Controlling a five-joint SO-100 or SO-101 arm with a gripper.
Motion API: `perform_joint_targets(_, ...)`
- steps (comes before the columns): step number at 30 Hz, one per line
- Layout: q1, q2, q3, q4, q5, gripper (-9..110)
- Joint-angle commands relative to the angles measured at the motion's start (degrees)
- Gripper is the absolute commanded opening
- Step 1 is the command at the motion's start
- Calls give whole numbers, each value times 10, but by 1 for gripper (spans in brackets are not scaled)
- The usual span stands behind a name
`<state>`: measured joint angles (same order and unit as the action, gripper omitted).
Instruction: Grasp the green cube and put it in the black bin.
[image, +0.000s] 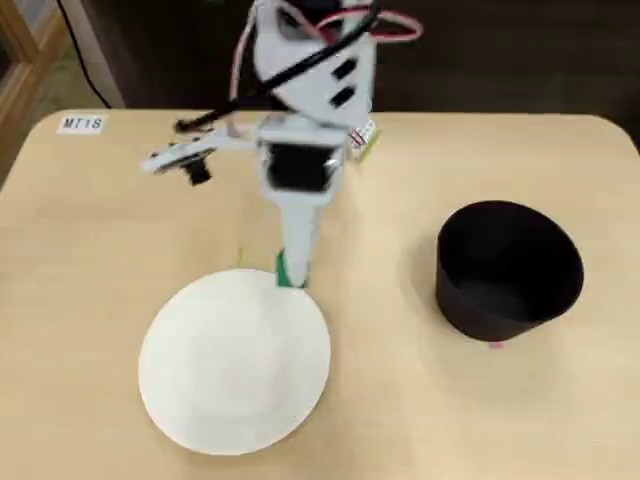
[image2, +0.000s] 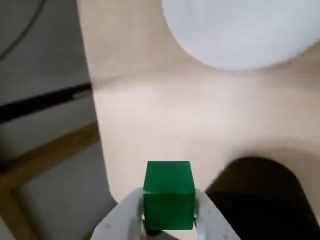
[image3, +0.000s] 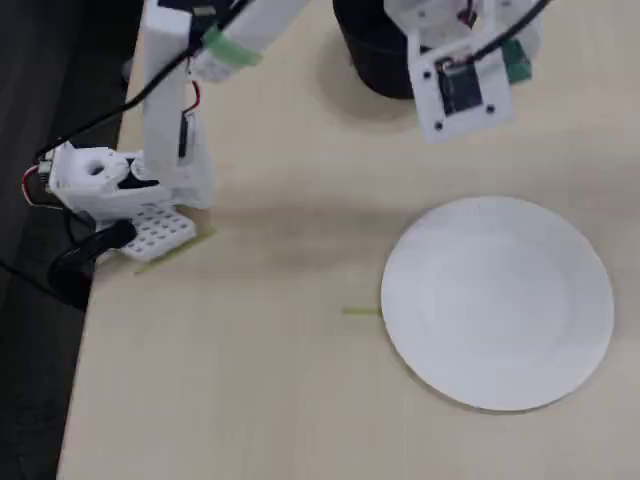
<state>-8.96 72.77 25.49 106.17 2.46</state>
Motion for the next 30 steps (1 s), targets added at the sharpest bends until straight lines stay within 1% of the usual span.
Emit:
perform_joint_targets(1,-119,49,44,2,48,0)
perform_joint_targets(5,-229,11,56,2,79,0)
perform_joint_targets(9,-294,-14,61,2,97,0)
perform_joint_targets(14,-336,-49,74,2,105,0)
perform_joint_targets(20,-337,-83,73,1,106,0)
perform_joint_targets(21,-337,-84,73,1,106,1)
perform_joint_targets(22,-337,-80,76,2,98,13)
perform_joint_targets(23,-338,-74,82,2,96,22)
perform_joint_targets(24,-338,-71,82,2,95,29)
perform_joint_targets(25,-339,-69,82,2,95,33)
perform_joint_targets(28,-337,-66,77,1,102,33)
perform_joint_targets(30,-335,-66,75,0,105,27)
